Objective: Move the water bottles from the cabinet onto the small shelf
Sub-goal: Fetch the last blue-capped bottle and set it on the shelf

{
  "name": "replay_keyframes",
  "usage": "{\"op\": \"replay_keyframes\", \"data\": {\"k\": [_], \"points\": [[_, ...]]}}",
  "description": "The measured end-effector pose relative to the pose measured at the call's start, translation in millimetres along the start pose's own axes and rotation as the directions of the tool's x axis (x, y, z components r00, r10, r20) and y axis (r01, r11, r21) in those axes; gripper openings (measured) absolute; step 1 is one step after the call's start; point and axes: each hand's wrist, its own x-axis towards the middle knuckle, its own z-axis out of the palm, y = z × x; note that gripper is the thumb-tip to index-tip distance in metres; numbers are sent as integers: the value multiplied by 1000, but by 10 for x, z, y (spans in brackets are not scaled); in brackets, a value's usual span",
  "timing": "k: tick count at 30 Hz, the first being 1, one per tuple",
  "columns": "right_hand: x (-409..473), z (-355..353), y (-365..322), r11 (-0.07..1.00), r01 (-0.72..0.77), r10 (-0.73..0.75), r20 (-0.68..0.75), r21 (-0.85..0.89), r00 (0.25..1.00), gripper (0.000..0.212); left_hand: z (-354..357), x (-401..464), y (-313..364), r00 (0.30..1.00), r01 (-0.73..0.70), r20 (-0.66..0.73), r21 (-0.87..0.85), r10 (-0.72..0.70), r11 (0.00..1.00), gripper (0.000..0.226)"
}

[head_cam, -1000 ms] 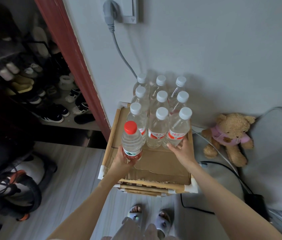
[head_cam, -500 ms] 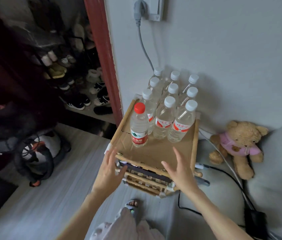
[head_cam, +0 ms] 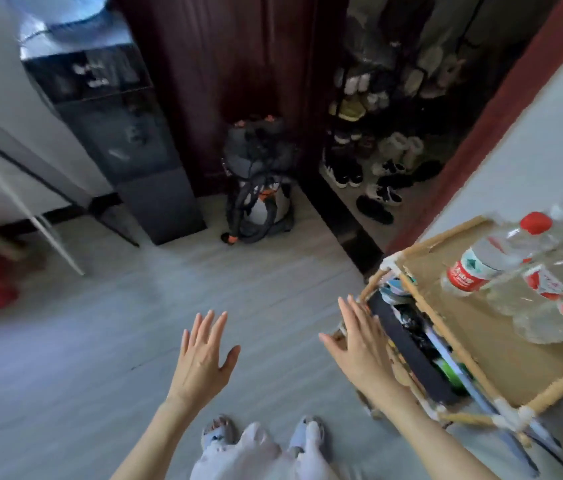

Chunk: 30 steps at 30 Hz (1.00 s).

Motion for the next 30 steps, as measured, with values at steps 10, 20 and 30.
{"op": "replay_keyframes", "data": {"k": [10,20,30], "points": [[-181,1343,-2512,888,459,-445,295,23,845,78,-645,-1746,-1887,750,556,-187,-343,-635,757,81],[-902,2675,-5033,582,794,-744,511,177,431,75,-1412,-3319,-3703,421,779,-294,-367,-858,508,84],[-1158,3687,-7979,186,926,-910,414,329,36,77,-2472,-3963,-5446,92,832,-437,-460,-895,311,80]]}}
